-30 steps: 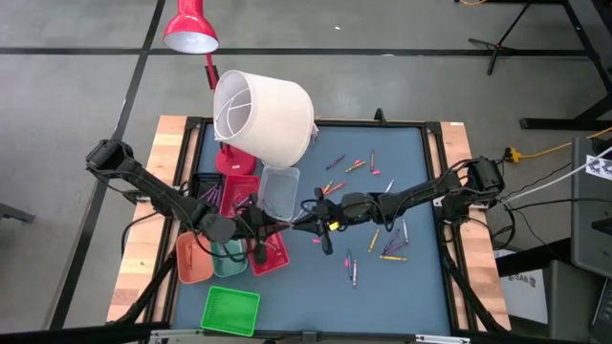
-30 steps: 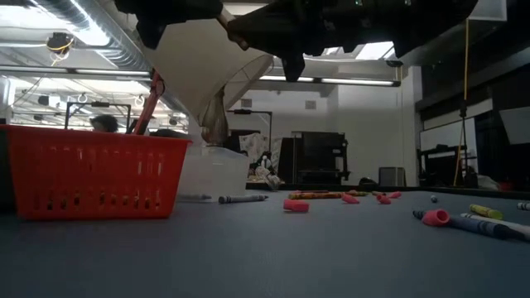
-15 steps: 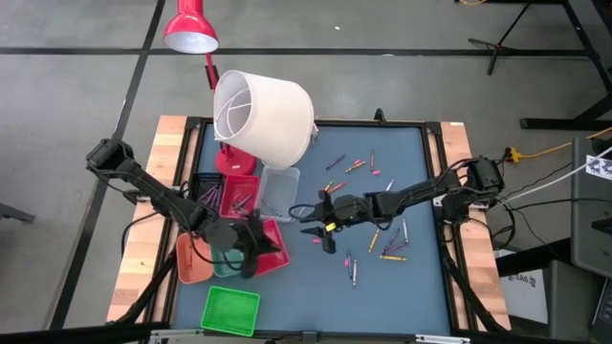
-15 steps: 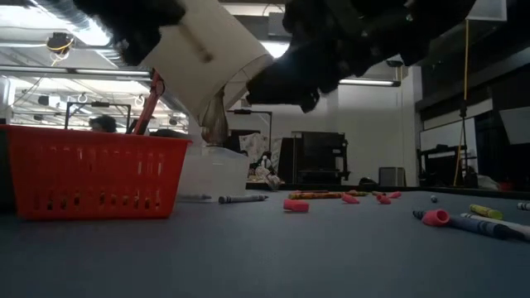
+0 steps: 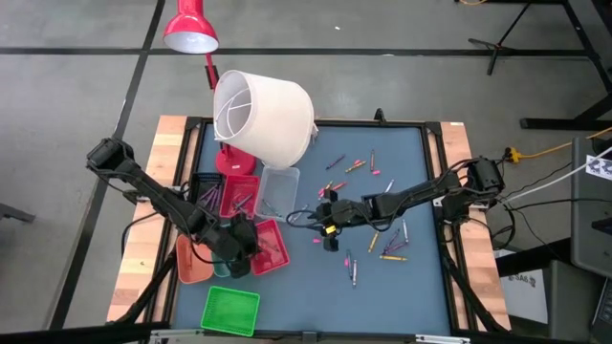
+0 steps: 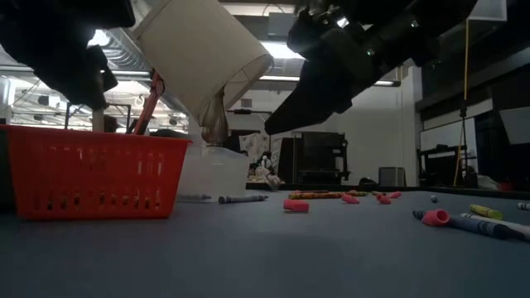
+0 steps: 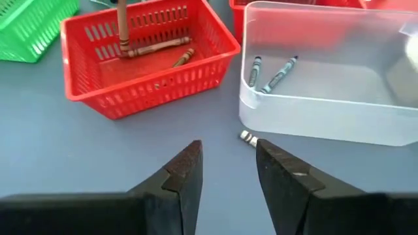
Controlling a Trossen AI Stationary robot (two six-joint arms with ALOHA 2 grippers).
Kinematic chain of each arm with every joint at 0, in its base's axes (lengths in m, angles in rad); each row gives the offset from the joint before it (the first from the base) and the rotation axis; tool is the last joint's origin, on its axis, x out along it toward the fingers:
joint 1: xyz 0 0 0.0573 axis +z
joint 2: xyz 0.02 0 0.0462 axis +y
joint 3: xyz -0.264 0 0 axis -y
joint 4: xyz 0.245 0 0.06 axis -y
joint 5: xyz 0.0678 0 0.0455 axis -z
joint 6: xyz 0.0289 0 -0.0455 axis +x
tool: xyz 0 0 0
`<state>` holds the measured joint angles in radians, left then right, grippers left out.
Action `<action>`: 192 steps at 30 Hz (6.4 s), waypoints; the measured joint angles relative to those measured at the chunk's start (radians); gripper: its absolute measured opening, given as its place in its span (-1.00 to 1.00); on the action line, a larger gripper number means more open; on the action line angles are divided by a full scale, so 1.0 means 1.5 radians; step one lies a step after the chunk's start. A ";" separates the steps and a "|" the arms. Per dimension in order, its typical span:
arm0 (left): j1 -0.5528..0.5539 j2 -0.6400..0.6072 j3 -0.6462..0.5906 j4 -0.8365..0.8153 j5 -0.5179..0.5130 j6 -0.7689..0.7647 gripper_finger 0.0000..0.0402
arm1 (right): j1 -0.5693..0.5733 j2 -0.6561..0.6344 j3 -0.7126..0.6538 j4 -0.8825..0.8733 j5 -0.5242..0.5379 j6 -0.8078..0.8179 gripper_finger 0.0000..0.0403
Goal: Sort crayons
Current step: Put the brown crayon into the bottom red bin, then put the gray crayon into the green bin
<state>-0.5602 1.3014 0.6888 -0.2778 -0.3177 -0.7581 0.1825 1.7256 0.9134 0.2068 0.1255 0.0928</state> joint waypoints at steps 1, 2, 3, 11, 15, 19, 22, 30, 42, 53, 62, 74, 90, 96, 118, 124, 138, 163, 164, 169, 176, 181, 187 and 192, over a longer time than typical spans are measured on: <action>0.000 0.000 0.000 -0.005 0.000 0.000 -0.92 | 0.000 0.000 0.000 0.000 0.004 -0.003 -0.29; 0.000 0.000 0.000 -0.010 -0.001 0.000 -0.92 | 0.000 0.000 0.000 0.000 0.004 -0.010 -0.29; 0.000 0.000 0.000 -0.014 -0.001 -0.001 -0.92 | 0.000 0.000 0.000 0.000 0.004 -0.016 -0.29; 0.001 0.000 0.000 -0.020 -0.001 -0.064 -0.92 | -0.001 0.000 0.000 -0.001 0.004 -0.055 -0.29; 0.001 0.000 0.000 -0.020 -0.001 -0.108 -0.92 | -0.002 0.000 0.000 0.000 0.004 -0.070 -0.29; 0.001 0.000 0.000 -0.025 -0.001 -0.144 -0.87 | -0.012 0.006 0.000 0.006 0.000 -0.071 -0.29; 0.001 0.000 0.000 -0.042 -0.002 -0.169 -0.75 | -0.023 0.015 -0.001 0.003 -0.008 -0.073 -0.29; 0.001 0.000 0.000 -0.046 -0.006 -0.173 -0.53 | -0.072 0.034 -0.001 0.015 -0.009 -0.108 -0.29; 0.001 0.000 0.000 -0.043 -0.008 -0.174 -0.52 | -0.159 0.109 0.000 0.053 -0.144 -0.177 -0.29; 0.001 0.000 0.000 -0.044 -0.009 -0.174 -0.53 | -0.161 0.165 0.000 0.100 -0.156 -0.230 -0.29; 0.001 0.000 0.000 -0.044 -0.009 -0.175 -0.53 | -0.163 0.168 0.002 0.085 -0.195 -0.230 -0.30; 0.001 0.000 0.000 -0.044 -0.010 -0.174 -0.53 | -0.161 0.168 0.002 0.067 -0.213 -0.231 -0.75; 0.001 0.000 0.000 -0.044 -0.010 -0.174 -0.53 | -0.161 0.166 0.001 0.064 -0.221 -0.230 -0.90; 0.001 0.000 0.000 -0.044 -0.010 -0.172 -0.53 | -0.160 0.142 -0.001 0.029 -0.236 -0.221 -0.95; 0.001 0.000 0.000 0.096 -0.201 -0.167 -0.53 | -0.060 0.012 -0.001 -0.008 -0.242 -0.217 -0.92; 0.005 0.000 0.000 0.182 -0.206 -0.170 -0.53 | -0.026 0.012 -0.001 0.090 -0.201 -0.230 -0.92; 0.062 0.000 0.000 0.306 -0.108 -0.207 -0.53 | -0.013 0.012 0.000 0.216 -0.174 -0.283 -0.92; 0.109 0.000 0.000 0.301 0.014 -0.292 -0.53 | -0.013 0.011 0.000 0.210 -0.166 -0.297 -0.92; 0.109 0.000 0.000 0.301 0.015 -0.292 -0.53 | -0.013 0.011 0.000 0.210 -0.166 -0.297 -0.92; 0.109 0.000 0.000 0.300 0.041 -0.292 -0.53 | -0.013 0.011 0.000 0.210 -0.166 -0.297 -0.92; 0.109 0.000 0.000 0.301 0.062 -0.296 -0.53 | -0.013 0.011 0.000 0.210 -0.166 -0.291 -0.92; 0.109 0.000 0.000 0.301 0.062 -0.296 -0.53 | -0.013 0.011 0.000 0.210 -0.166 -0.291 -0.92; 0.109 0.000 0.000 0.300 0.062 -0.295 -0.65 | -0.013 0.011 0.001 0.210 -0.166 -0.290 -0.92; 0.108 0.001 0.000 0.293 0.064 -0.281 -0.85 | -0.013 0.010 0.001 0.209 -0.166 -0.290 -0.92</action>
<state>-0.3983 1.3025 0.6888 0.1617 -0.2221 -1.1798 0.1635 1.7413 0.9142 0.5201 -0.1238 -0.3420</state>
